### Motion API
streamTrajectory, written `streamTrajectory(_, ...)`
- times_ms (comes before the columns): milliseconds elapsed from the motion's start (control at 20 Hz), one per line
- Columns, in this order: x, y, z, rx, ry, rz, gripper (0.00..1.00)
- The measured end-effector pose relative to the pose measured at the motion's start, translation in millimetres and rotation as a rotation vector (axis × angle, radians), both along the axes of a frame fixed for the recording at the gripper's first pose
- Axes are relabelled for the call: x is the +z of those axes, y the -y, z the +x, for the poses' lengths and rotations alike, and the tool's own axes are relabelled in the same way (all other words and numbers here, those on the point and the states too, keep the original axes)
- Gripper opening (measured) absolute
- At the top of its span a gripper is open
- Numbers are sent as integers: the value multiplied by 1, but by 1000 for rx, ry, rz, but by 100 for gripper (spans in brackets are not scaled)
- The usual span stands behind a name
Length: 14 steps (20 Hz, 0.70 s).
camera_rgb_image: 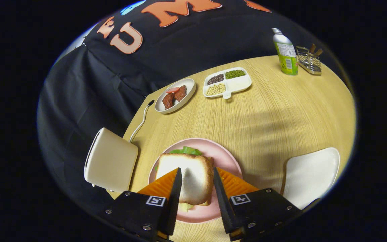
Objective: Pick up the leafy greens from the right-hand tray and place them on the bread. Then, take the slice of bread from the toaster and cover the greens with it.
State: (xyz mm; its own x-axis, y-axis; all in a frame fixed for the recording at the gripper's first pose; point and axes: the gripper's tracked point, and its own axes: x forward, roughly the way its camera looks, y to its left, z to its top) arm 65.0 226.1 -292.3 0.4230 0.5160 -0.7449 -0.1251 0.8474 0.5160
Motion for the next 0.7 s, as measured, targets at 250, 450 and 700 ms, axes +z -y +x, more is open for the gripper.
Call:
streamTrajectory(250, 39, 10, 17, -15, 168, -52, 70)
streamTrajectory(450, 86, 27, 32, -63, 332, -106, 80)
streamTrajectory(700, 159, 64, 33, -153, 552, -170, 85)
